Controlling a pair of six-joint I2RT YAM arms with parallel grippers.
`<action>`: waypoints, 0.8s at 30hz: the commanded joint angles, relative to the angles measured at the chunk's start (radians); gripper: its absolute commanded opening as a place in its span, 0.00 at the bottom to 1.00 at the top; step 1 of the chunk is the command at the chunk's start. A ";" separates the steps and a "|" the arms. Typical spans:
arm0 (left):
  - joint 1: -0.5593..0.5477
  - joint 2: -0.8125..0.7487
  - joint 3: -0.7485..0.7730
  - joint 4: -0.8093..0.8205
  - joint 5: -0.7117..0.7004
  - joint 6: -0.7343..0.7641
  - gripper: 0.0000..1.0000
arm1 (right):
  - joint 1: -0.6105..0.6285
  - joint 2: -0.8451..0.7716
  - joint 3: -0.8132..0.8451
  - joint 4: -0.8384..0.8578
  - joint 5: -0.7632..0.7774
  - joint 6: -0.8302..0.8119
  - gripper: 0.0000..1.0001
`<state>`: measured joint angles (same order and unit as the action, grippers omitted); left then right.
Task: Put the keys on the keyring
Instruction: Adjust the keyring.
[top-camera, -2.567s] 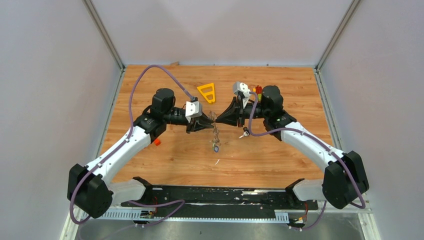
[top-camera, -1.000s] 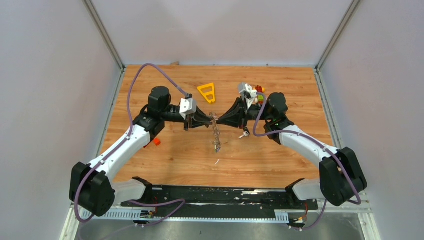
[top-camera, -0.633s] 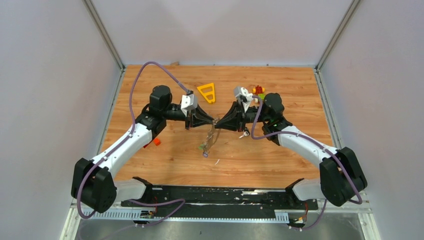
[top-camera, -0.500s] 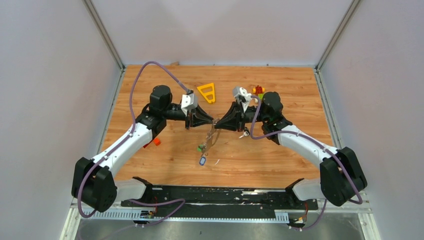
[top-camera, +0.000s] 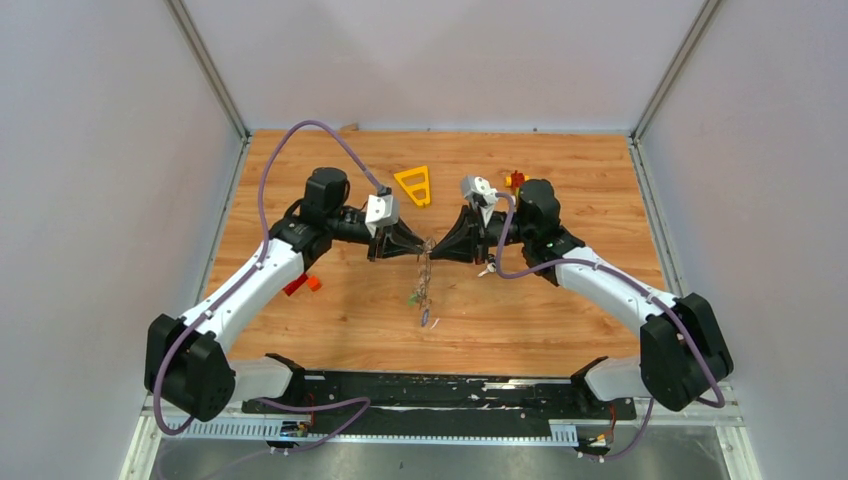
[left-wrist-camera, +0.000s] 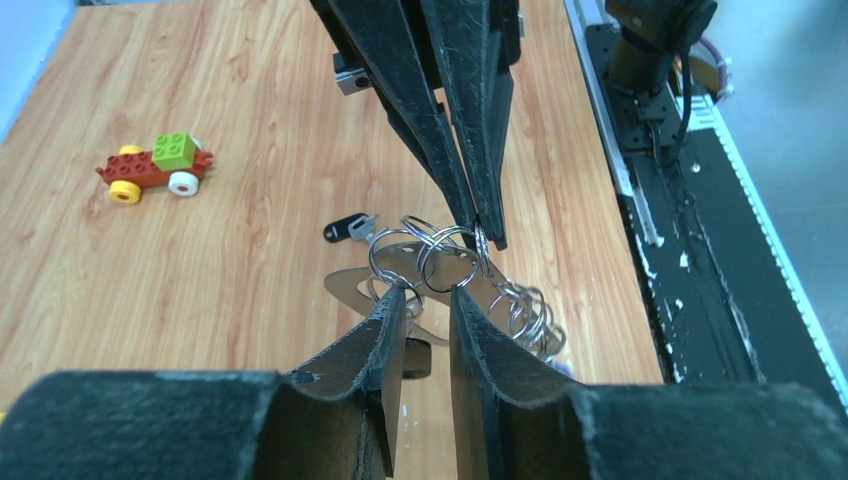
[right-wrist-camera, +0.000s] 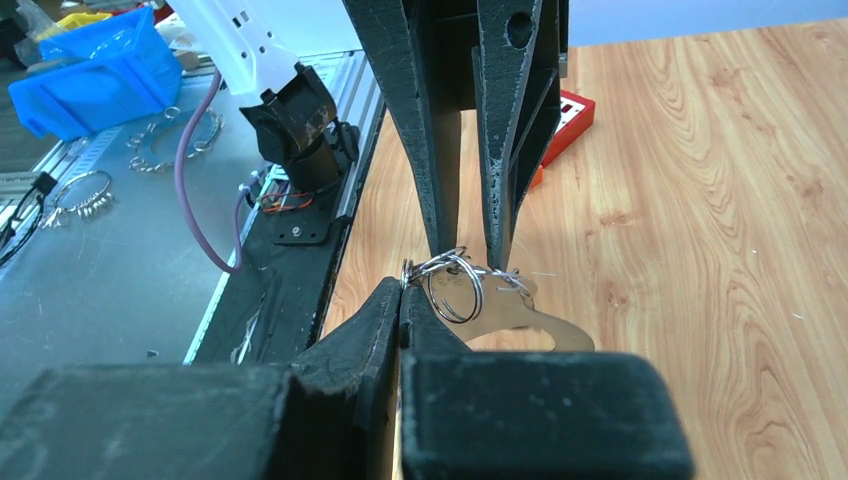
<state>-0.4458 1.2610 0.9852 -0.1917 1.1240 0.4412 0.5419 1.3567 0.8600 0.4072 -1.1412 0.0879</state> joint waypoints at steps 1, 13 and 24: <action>-0.007 -0.017 0.048 -0.183 0.032 0.212 0.30 | -0.001 0.015 0.056 -0.026 -0.081 -0.080 0.00; -0.016 -0.074 -0.005 -0.314 0.036 0.391 0.28 | -0.002 0.024 0.107 -0.186 -0.146 -0.232 0.00; -0.016 -0.156 -0.046 -0.399 -0.048 0.464 0.29 | -0.002 0.054 0.112 -0.139 -0.132 -0.152 0.00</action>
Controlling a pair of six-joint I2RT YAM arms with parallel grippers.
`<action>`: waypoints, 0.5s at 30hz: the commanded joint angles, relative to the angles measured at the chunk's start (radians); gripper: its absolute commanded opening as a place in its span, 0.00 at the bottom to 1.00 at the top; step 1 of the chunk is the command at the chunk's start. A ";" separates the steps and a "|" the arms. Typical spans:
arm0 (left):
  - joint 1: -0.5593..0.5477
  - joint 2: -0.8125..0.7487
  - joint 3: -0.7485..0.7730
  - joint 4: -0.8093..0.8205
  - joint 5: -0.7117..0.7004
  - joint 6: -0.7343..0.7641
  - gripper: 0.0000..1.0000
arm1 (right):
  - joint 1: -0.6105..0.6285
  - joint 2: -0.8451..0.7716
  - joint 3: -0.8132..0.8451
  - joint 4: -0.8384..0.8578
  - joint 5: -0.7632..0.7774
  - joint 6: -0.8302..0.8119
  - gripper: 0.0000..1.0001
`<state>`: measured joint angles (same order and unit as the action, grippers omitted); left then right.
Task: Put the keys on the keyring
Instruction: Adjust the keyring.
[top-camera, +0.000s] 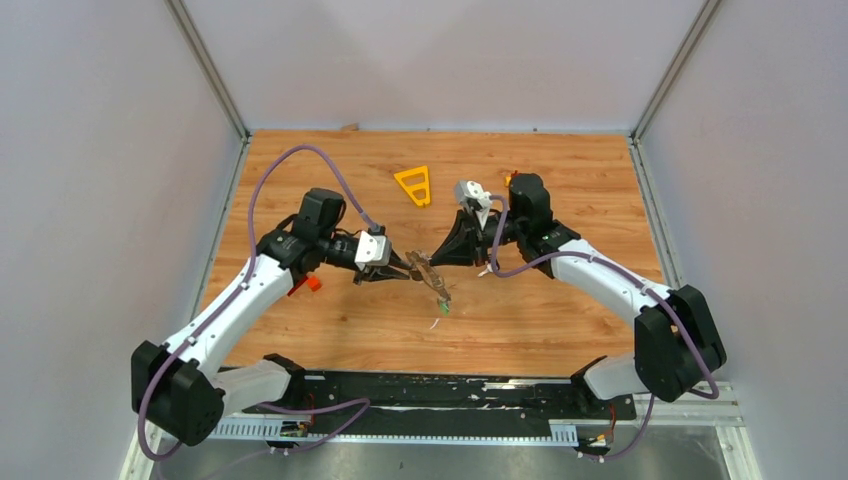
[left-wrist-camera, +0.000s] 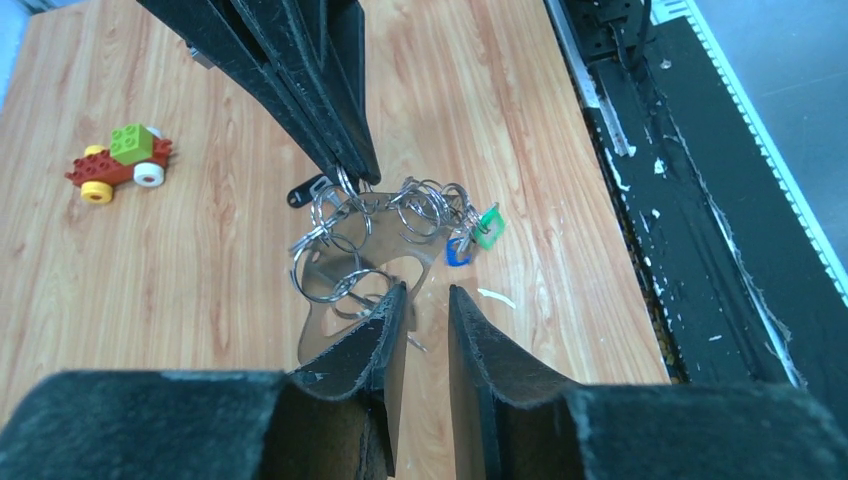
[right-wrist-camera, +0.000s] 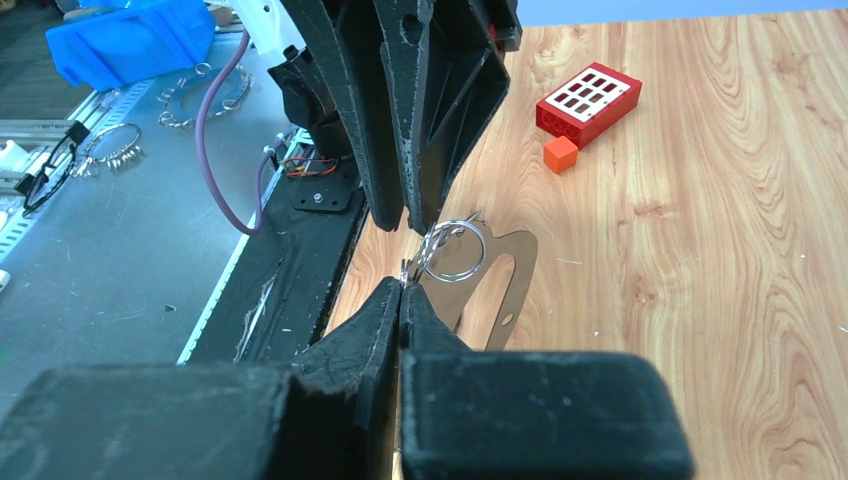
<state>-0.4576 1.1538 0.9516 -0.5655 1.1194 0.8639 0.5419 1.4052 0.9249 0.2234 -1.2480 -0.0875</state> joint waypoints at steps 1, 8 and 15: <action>-0.004 -0.057 -0.017 -0.010 -0.068 0.024 0.30 | -0.002 0.006 0.047 0.050 -0.027 0.029 0.00; -0.004 -0.079 -0.005 0.005 -0.101 -0.034 0.32 | -0.002 0.006 0.055 0.030 0.020 0.035 0.00; -0.011 -0.037 0.030 -0.004 0.033 -0.033 0.33 | -0.002 0.011 0.062 0.016 0.091 0.055 0.00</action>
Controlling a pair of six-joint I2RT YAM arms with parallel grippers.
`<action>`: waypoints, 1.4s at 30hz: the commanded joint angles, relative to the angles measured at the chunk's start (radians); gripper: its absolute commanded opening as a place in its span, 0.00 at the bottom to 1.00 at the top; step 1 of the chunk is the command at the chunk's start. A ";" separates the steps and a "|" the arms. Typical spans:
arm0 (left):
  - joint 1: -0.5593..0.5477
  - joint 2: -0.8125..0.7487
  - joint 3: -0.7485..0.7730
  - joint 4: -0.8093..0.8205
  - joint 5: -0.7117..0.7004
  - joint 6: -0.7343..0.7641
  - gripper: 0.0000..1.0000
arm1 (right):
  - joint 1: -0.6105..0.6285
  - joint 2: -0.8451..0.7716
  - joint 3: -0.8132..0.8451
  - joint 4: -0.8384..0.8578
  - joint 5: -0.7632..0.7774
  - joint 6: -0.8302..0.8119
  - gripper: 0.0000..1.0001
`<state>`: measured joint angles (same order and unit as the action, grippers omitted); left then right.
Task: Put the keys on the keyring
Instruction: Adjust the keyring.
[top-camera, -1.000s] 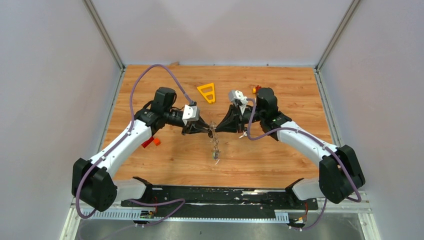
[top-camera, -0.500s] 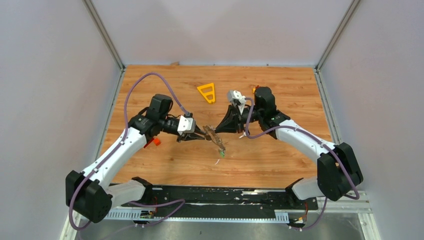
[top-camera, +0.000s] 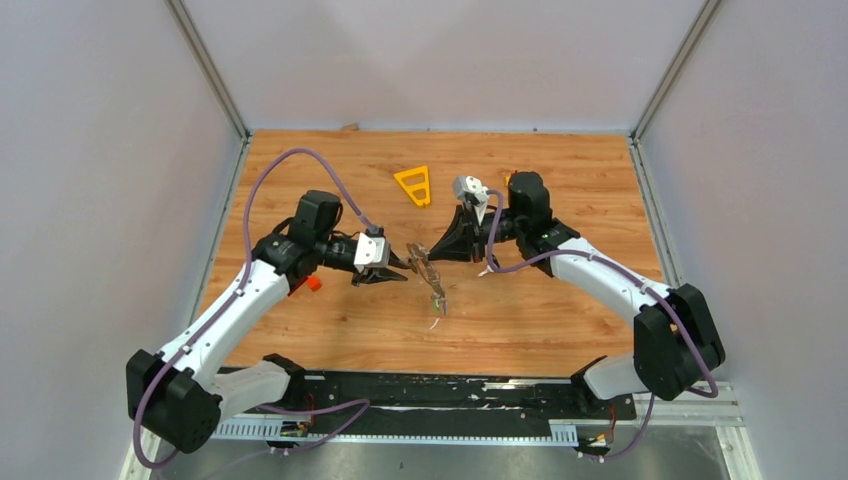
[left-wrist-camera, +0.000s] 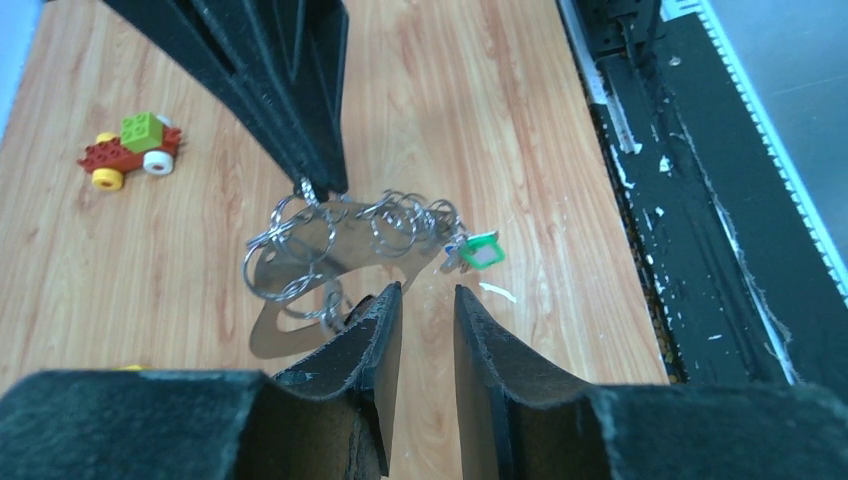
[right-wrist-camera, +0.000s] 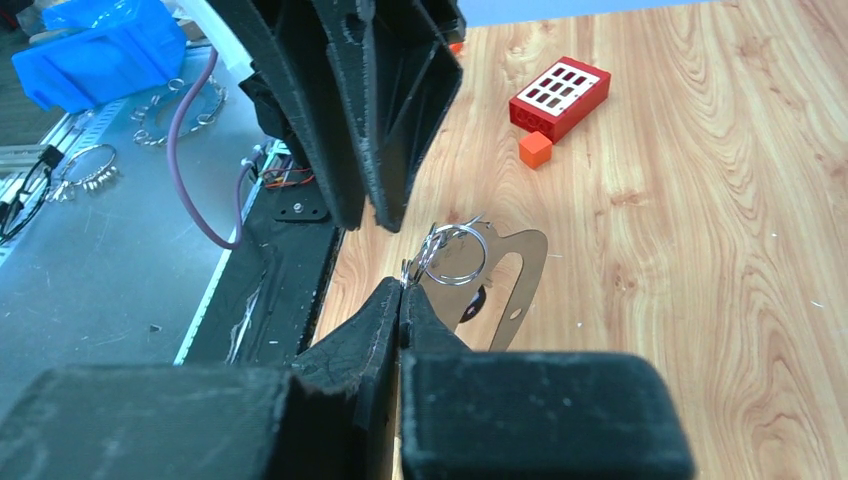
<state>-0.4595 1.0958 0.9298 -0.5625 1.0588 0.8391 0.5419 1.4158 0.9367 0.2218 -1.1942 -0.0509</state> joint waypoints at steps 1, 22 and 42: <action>-0.011 0.030 0.059 -0.015 0.105 -0.001 0.33 | -0.002 -0.001 0.052 0.011 0.045 0.019 0.00; -0.016 0.105 0.049 0.307 -0.041 -0.247 0.33 | 0.007 -0.073 0.067 -0.098 0.274 0.014 0.00; -0.016 0.246 0.153 0.371 -0.096 -0.302 0.31 | 0.066 -0.112 0.087 -0.202 0.585 0.039 0.00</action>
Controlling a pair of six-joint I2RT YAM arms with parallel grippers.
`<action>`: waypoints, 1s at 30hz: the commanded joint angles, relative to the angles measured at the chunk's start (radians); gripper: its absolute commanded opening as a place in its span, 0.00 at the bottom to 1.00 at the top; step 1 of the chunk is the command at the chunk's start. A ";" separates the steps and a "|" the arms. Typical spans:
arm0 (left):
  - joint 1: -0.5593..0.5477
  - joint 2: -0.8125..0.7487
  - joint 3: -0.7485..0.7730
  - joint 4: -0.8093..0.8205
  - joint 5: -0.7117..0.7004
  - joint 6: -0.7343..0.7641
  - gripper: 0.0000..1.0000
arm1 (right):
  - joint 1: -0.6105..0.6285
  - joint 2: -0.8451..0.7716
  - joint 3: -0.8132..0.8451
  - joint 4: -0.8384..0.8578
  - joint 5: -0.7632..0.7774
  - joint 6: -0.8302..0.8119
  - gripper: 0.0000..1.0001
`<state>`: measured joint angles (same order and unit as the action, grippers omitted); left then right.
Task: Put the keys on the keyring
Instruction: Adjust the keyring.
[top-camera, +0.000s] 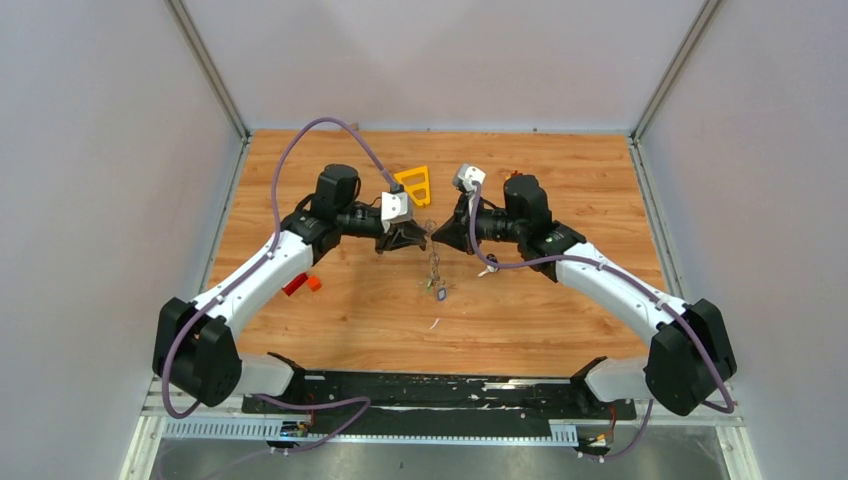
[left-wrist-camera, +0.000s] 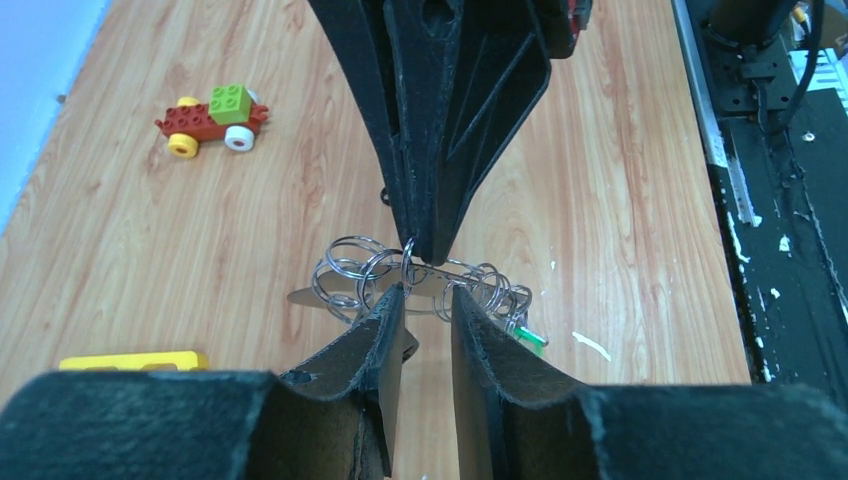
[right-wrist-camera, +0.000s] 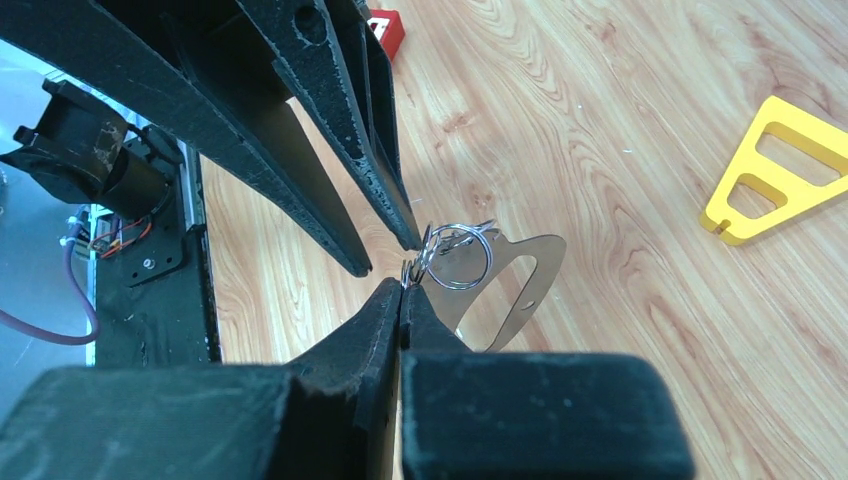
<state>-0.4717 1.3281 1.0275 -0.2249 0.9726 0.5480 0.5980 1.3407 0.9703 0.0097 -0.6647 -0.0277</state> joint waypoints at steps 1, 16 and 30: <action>-0.004 0.018 0.057 0.033 -0.014 -0.008 0.31 | 0.011 -0.037 0.054 0.008 0.060 0.017 0.00; -0.004 0.073 0.071 0.050 0.017 0.003 0.29 | 0.019 -0.044 0.074 -0.040 0.140 0.022 0.00; -0.003 0.108 0.100 0.052 0.032 0.005 0.27 | 0.022 -0.043 0.074 -0.042 0.128 0.022 0.00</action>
<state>-0.4717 1.4288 1.0916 -0.1917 0.9756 0.5480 0.6144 1.3331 0.9977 -0.0704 -0.5320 -0.0231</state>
